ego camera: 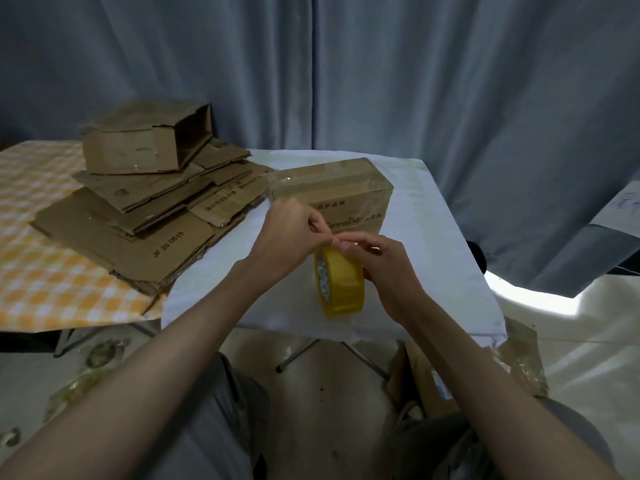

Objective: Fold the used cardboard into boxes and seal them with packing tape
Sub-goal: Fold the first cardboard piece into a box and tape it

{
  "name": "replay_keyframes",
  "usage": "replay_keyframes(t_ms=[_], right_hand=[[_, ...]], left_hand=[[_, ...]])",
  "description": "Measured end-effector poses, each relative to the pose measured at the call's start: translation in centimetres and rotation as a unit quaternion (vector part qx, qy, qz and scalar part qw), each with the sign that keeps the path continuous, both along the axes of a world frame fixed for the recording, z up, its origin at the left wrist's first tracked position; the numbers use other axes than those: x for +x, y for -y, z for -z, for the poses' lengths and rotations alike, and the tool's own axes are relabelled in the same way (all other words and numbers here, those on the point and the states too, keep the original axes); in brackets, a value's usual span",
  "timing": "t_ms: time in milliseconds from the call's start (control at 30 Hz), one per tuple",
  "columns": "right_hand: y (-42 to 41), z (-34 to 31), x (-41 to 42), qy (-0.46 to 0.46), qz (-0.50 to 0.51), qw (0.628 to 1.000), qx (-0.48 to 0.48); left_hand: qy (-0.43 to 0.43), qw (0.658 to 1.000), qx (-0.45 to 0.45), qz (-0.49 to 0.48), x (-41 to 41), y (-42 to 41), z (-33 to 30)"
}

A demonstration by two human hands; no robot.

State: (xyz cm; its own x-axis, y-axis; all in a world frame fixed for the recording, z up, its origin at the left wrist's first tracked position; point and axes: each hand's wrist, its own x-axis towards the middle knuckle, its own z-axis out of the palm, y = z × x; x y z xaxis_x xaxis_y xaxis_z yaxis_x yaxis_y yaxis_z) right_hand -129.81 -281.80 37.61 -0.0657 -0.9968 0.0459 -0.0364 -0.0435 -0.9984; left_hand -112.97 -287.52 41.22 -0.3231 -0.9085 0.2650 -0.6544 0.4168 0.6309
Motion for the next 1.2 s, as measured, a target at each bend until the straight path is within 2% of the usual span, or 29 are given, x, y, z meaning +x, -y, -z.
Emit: replay_keyframes(t_ms=[100,200,267,333,433,600,733,833,967,1133,1200], right_hand=[[-0.5,0.0,0.7,0.016,0.036,0.999,0.001],[-0.9,0.1,1.8,-0.013,0.050,0.999,-0.002],[-1.1,0.5,1.8,-0.023,0.078,0.995,0.058],[-1.5,1.1,1.2,-0.008,0.065,0.993,0.095],[-2.3,2.0,1.3,-0.025,0.001,0.998,0.062],[-2.1,0.4,0.9,0.041,0.056,0.997,0.031],[-2.9,0.0,-0.6,0.029,0.039,0.999,-0.013],[-3.7,0.1,-1.6,0.004,0.020,0.999,-0.039],[-4.3,-0.2,-3.4,-0.059,0.003,0.996,-0.065],[-3.7,-0.4,-7.1,-0.274,0.025,0.954,-0.115],[-2.7,-0.3,-8.7,-0.335,0.046,0.933,-0.121]], left_hand=[[0.013,1.000,-0.024,-0.005,-0.7,-0.3,0.0],[0.017,0.999,-0.041,-0.016,-1.1,-0.7,0.1],[0.023,0.998,-0.053,-0.020,-1.1,-0.8,0.2],[0.036,0.997,-0.067,-0.034,-1.0,-1.0,0.2],[0.055,0.994,-0.082,-0.039,-1.0,-1.5,-0.4],[0.023,0.990,-0.141,-0.003,-1.7,-1.7,-2.8],[-0.003,0.995,-0.092,-0.023,-2.1,-0.7,-3.9],[0.019,1.000,-0.022,-0.008,-3.1,0.0,-3.6],[0.085,0.996,0.020,0.034,-4.9,0.4,-2.8],[0.145,0.989,-0.011,0.035,-6.2,0.6,-1.8],[0.130,0.990,-0.044,0.025,-6.1,0.8,-1.5]])
